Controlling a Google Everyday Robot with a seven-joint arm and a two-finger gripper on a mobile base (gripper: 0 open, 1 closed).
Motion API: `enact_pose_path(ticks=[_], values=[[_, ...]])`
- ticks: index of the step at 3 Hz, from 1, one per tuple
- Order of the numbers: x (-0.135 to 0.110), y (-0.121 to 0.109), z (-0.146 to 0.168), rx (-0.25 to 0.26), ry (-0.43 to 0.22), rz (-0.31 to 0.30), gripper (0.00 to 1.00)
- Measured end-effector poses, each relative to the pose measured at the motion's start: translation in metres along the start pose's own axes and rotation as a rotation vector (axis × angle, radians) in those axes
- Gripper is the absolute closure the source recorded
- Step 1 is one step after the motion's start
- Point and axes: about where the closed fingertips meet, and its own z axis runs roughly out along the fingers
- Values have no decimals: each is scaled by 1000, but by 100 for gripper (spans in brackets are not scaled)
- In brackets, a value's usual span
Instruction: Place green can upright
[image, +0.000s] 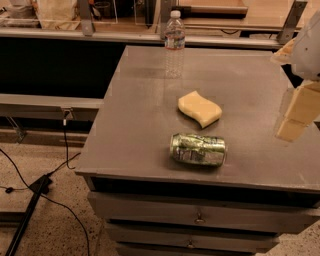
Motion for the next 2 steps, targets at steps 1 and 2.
enact_pose_path(ticks=[1,2], values=[[0,0,0,0,0,0,0],[-29,2,19,-25,-31,-58,0]])
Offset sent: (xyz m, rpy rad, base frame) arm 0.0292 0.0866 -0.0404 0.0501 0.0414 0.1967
